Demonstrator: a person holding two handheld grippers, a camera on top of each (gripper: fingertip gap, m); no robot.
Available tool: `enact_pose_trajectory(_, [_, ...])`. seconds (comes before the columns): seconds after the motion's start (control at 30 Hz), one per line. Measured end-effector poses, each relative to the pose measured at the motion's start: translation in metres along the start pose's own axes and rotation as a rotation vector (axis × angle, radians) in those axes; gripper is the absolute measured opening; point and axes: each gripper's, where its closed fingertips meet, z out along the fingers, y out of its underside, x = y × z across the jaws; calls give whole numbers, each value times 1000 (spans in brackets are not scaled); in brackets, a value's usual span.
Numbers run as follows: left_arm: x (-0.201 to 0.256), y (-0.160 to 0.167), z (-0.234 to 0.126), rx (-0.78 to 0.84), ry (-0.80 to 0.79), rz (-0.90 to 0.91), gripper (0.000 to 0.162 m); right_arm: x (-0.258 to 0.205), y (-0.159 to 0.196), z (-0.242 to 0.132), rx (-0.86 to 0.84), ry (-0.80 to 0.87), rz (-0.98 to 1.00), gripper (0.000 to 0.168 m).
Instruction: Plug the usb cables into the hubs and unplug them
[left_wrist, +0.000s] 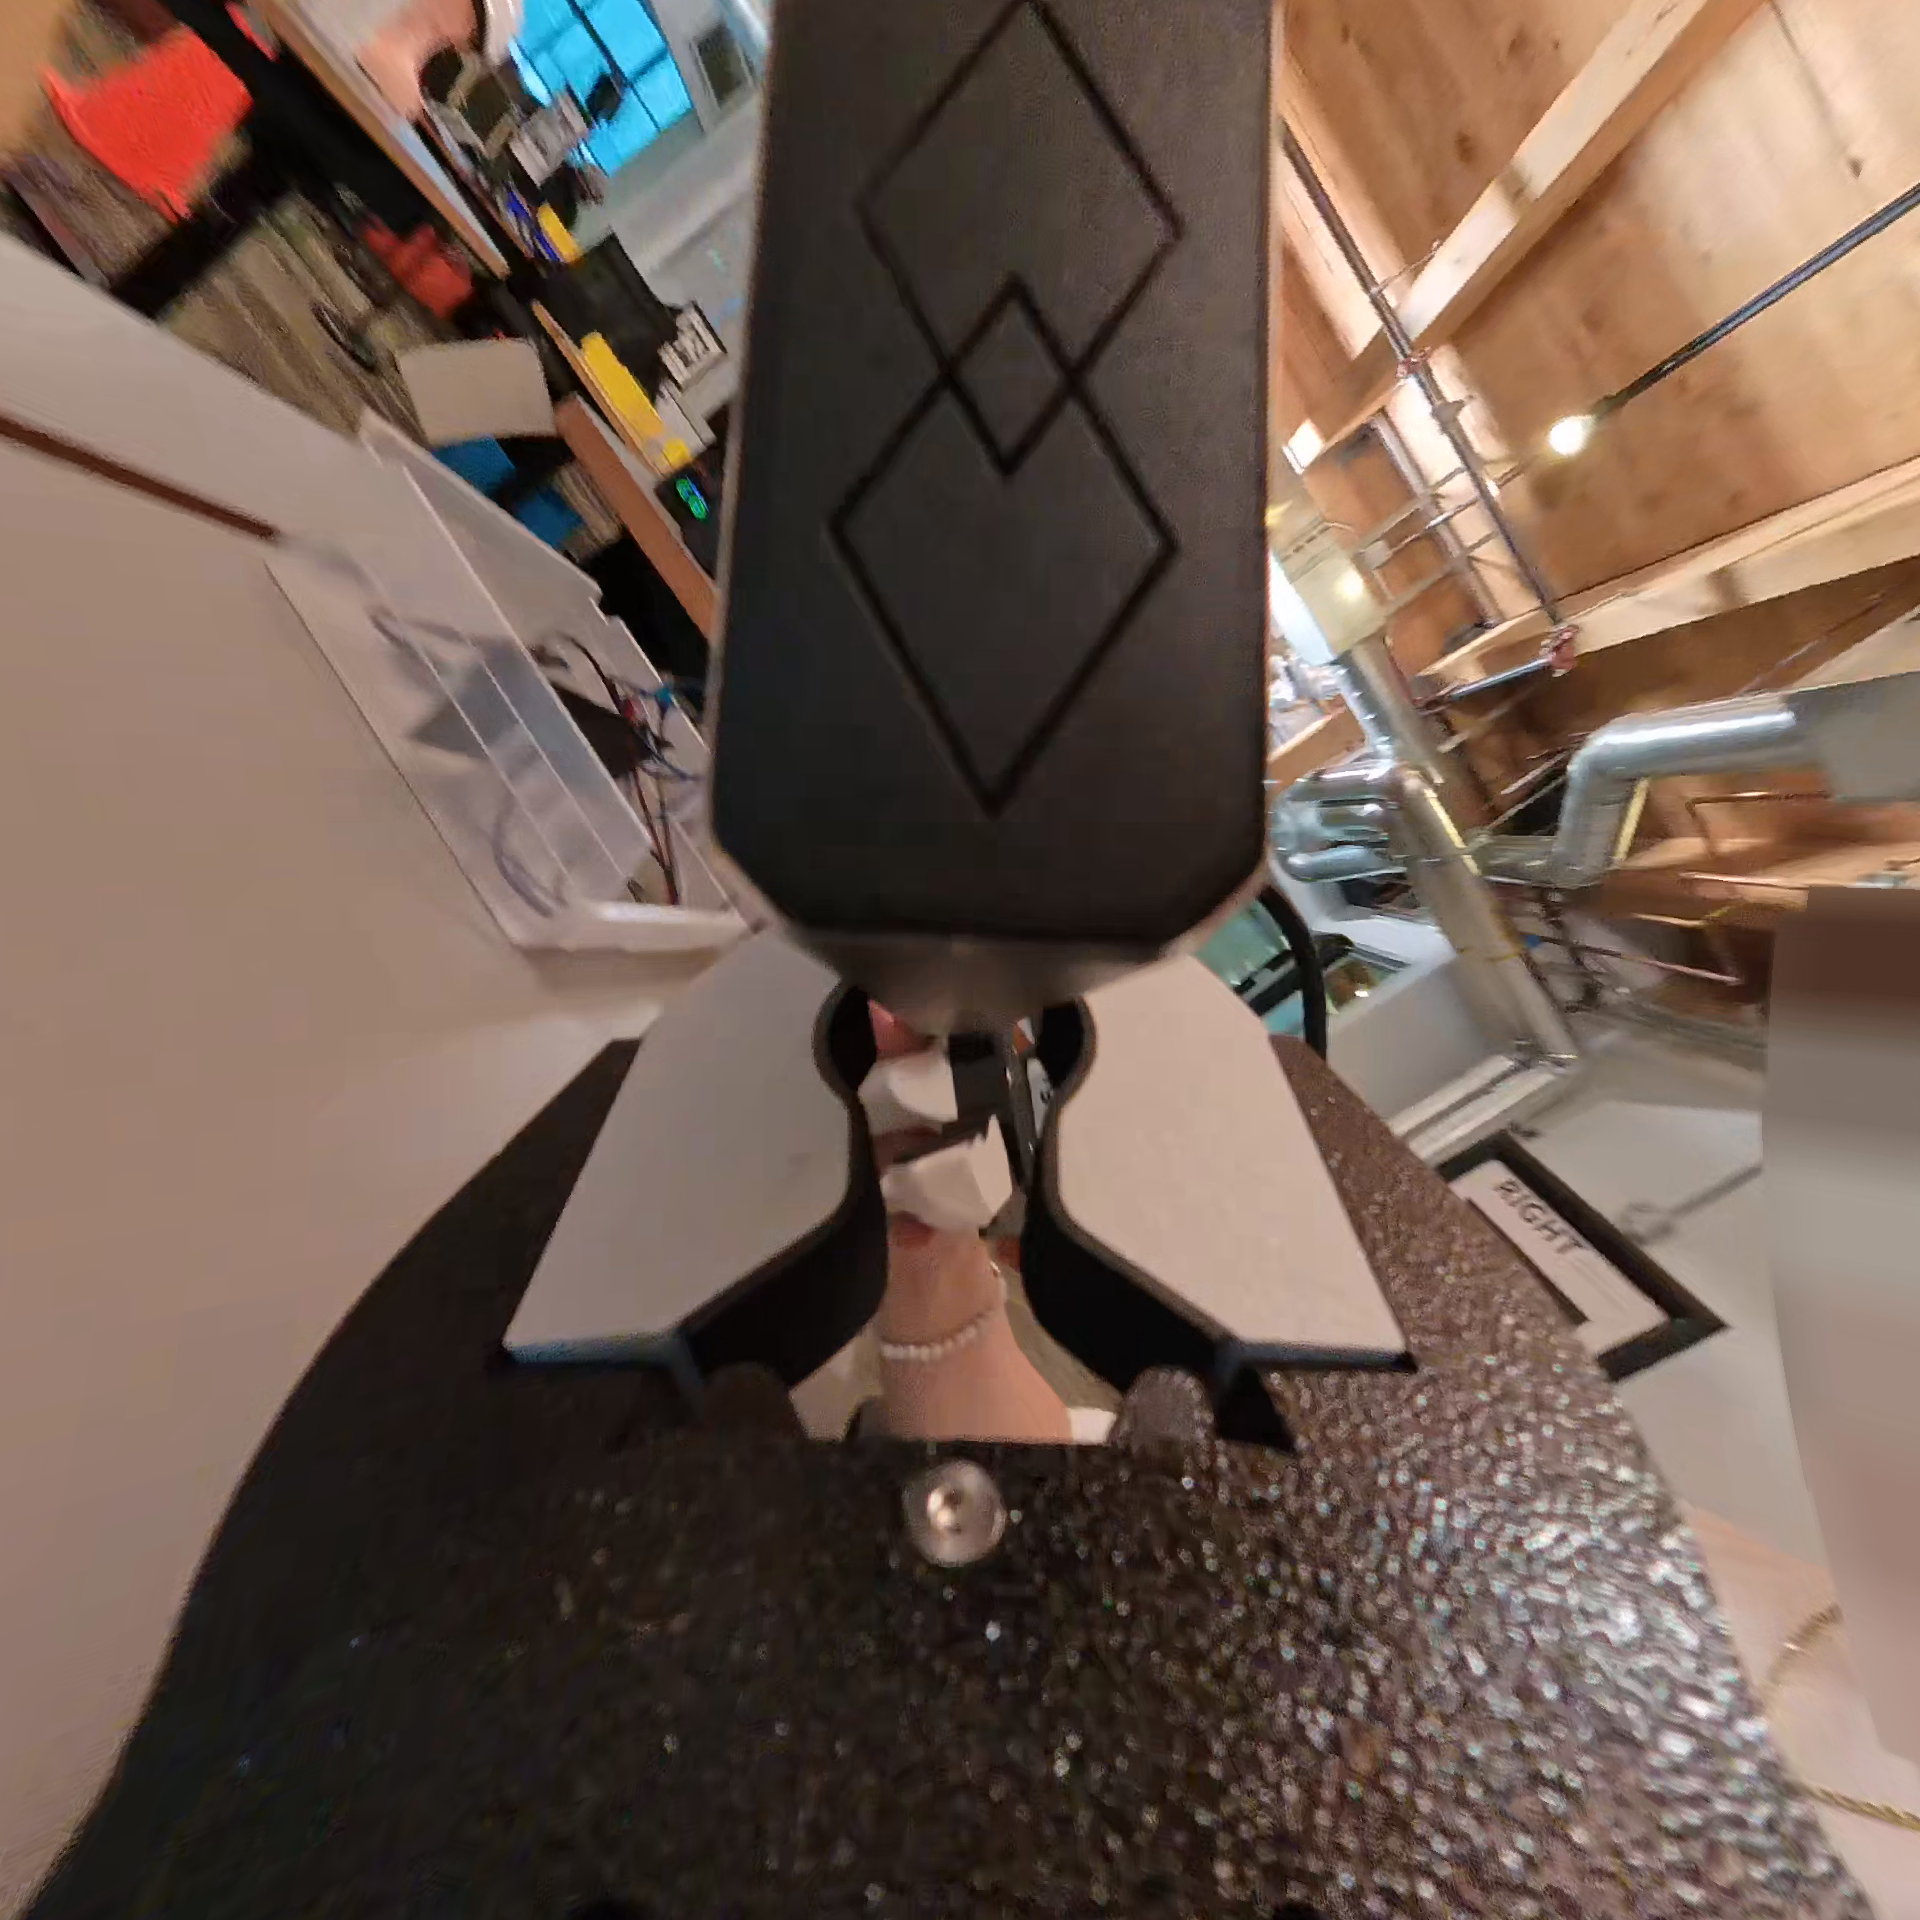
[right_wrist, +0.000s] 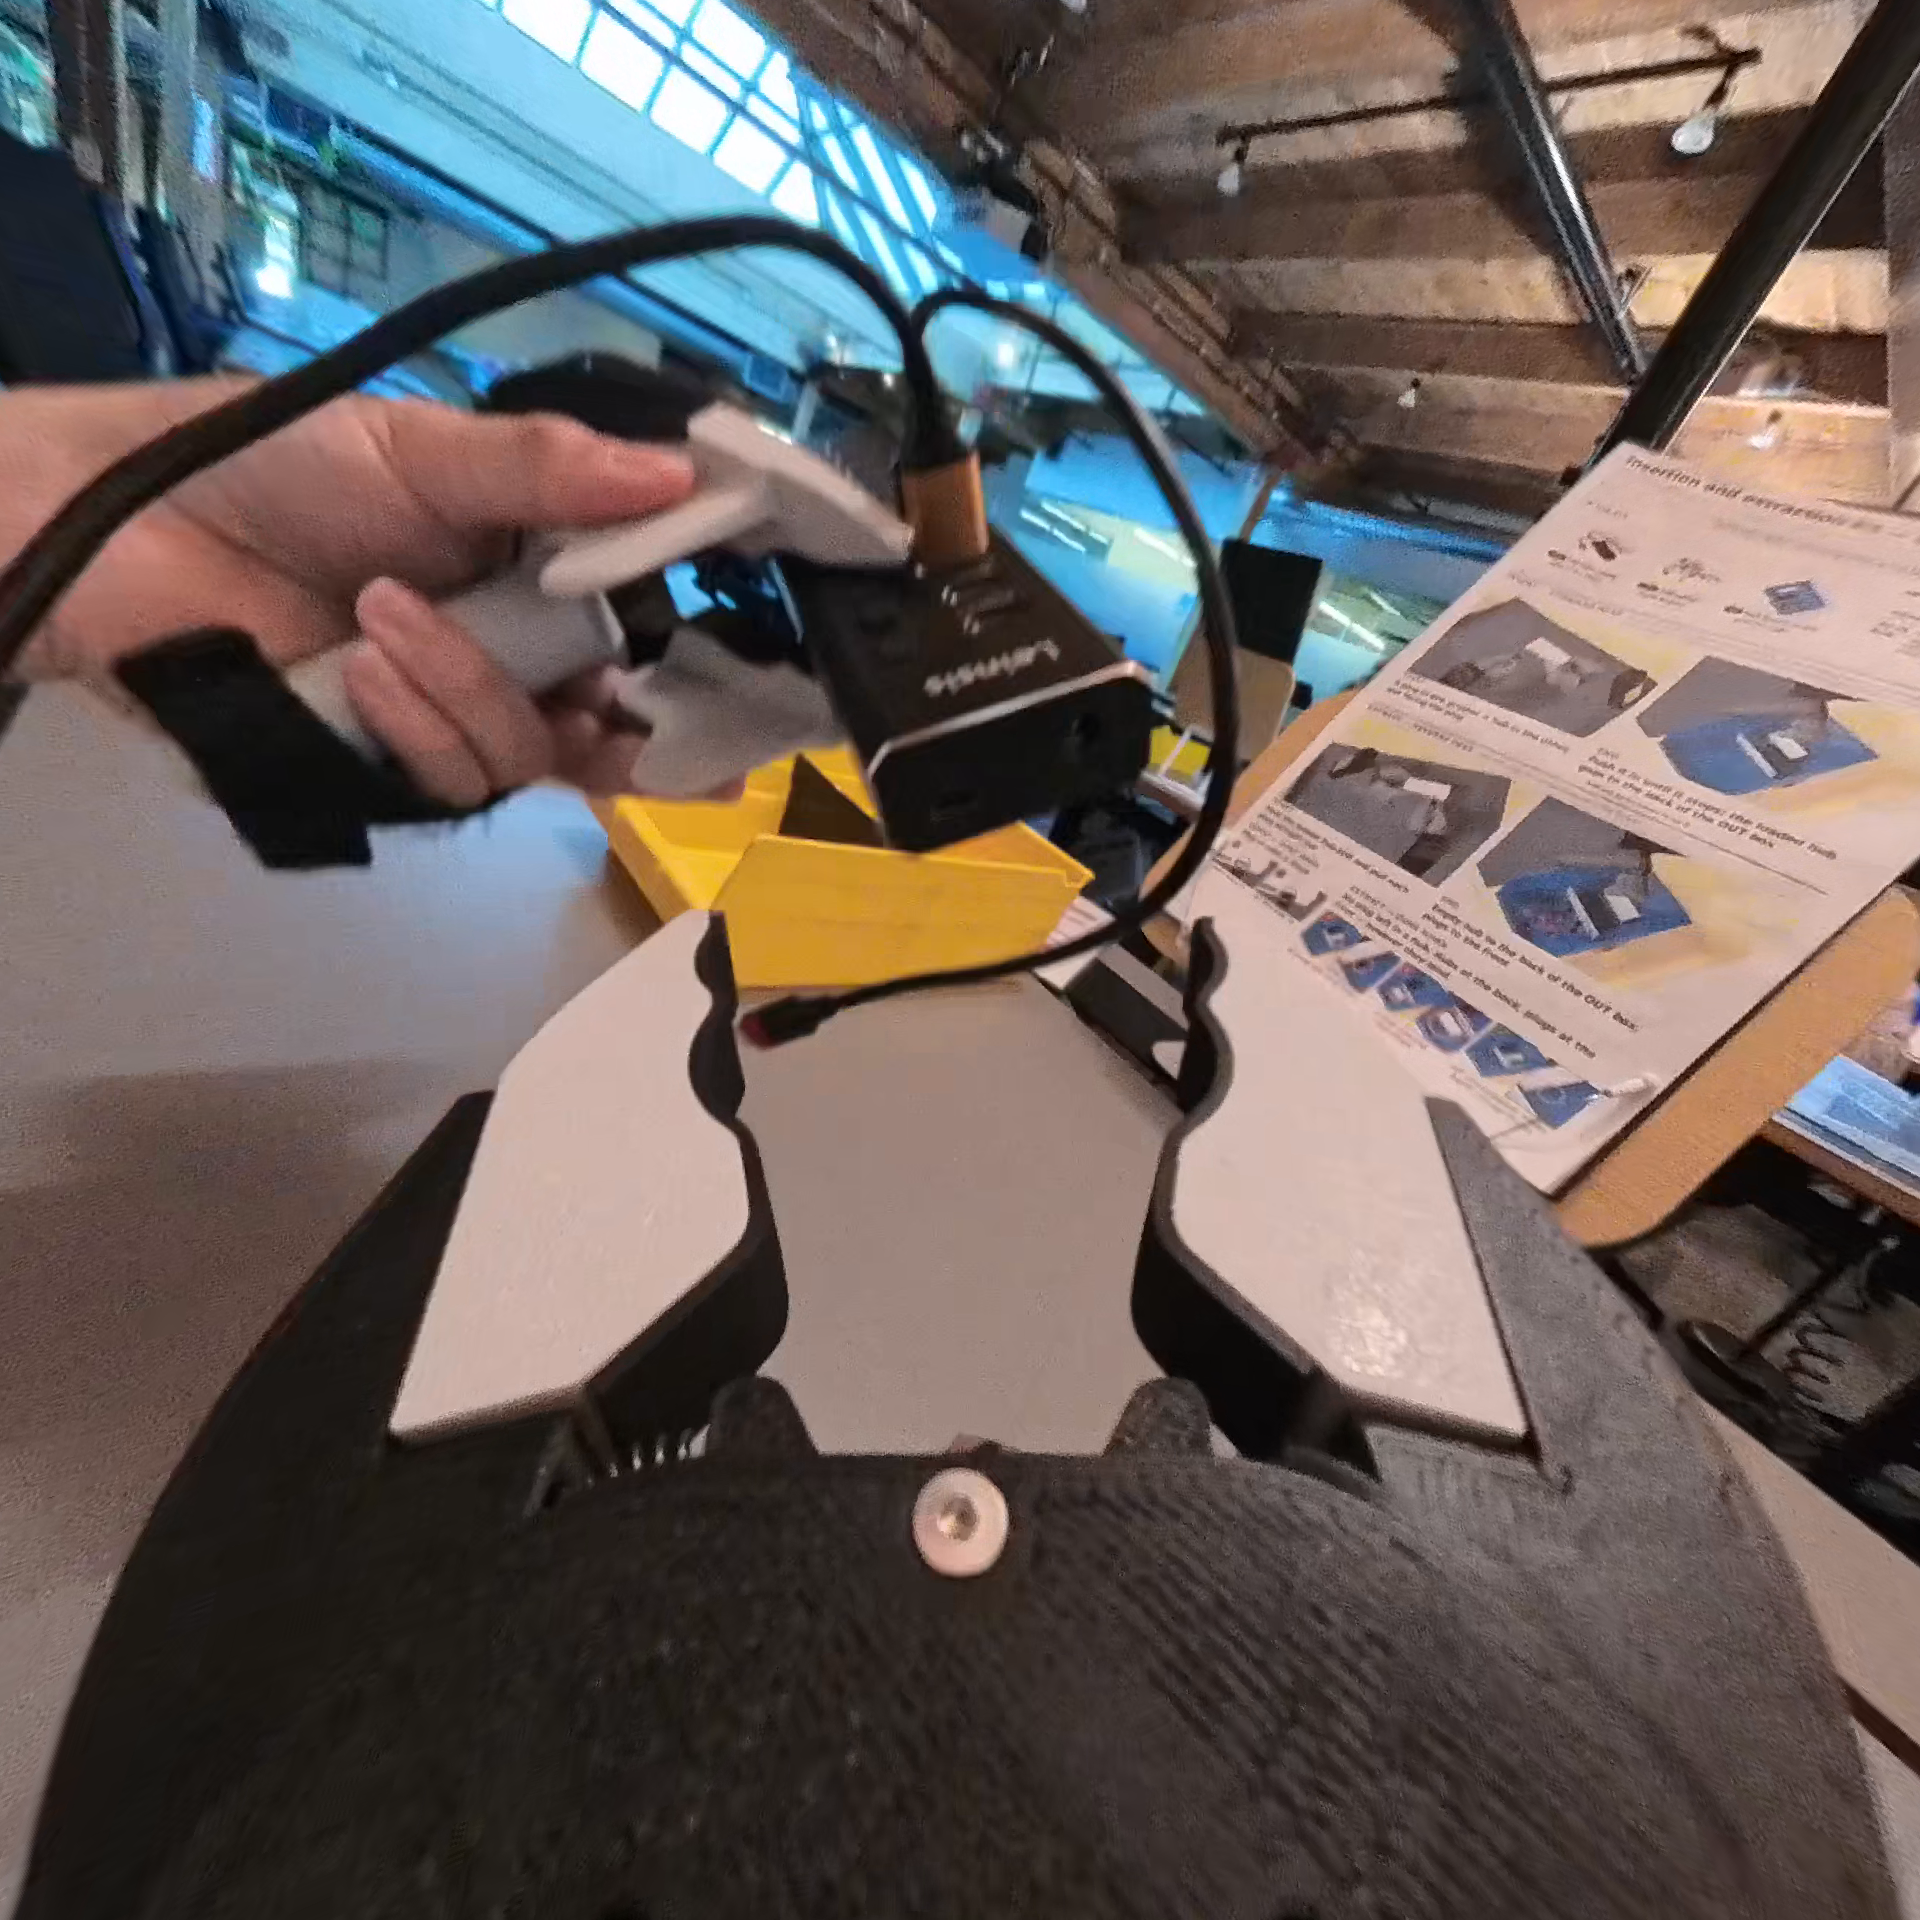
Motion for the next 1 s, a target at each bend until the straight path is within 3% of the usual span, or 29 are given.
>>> enact_pose_trajectory(0.23, [-9,50,19,-29,42,-106,27,-8,-19,-9,176,-46,-11,78])
enact_pose_trajectory(0.37, [-13,64,21,-56,-9,-69,27,-17,-22,-16,205,-88,-90,39])
enact_pose_trajectory(0.47, [-14,70,21,-81,-60,-6,27,-20,-18,-17,202,-132,-47,39])
enact_pose_trajectory(0.63, [-18,52,11,-17,-174,218,27,-9,-8,-23,109,-146,-31,73])
enact_pose_trajectory(0.73, [-12,29,-4,49,-219,388,28,6,13,-29,-24,-193,214,95])
enact_pose_trajectory(0.83, [3,18,-9,90,-162,415,28,25,-10,-33,186,-145,402,85])
enact_pose_trajectory(0.87, [6,18,-8,97,-138,395,27,20,-20,-32,250,-158,379,76])
enact_pose_trajectory(1.0, [2,34,3,53,-67,215,27,-9,-20,-13,187,-103,20,93])
